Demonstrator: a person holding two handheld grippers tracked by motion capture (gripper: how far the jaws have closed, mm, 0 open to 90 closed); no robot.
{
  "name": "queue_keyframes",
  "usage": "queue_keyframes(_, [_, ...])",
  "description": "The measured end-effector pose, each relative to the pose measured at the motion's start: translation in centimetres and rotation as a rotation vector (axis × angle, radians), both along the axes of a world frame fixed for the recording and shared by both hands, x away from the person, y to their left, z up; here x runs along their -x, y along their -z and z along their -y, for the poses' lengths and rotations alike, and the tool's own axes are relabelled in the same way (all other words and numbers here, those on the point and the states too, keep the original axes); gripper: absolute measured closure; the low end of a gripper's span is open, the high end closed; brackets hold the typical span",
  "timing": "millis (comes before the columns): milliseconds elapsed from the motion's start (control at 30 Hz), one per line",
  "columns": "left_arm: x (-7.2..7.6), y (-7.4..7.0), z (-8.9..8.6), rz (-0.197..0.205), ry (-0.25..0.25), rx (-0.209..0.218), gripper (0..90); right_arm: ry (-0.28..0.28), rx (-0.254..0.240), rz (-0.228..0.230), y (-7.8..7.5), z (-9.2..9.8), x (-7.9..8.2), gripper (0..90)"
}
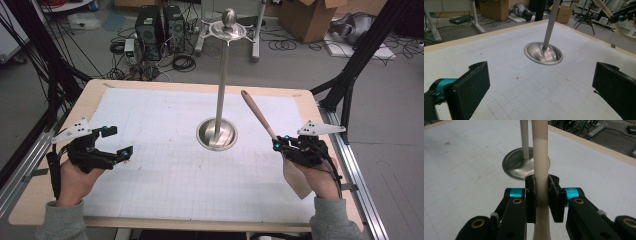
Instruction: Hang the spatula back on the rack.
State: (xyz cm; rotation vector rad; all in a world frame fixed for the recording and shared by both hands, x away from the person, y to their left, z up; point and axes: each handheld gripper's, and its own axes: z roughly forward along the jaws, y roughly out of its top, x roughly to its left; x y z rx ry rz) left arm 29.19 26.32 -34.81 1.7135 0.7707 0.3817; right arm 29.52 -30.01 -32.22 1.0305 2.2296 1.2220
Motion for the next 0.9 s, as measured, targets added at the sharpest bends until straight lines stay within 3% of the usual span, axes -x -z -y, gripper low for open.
queue_keyframes(900, [0.1,-0.1,-0.1,0.002,0.004,0.008,1.7,-0.012,-0.017,0.078,-5.9,0.5,0.6,78.8])
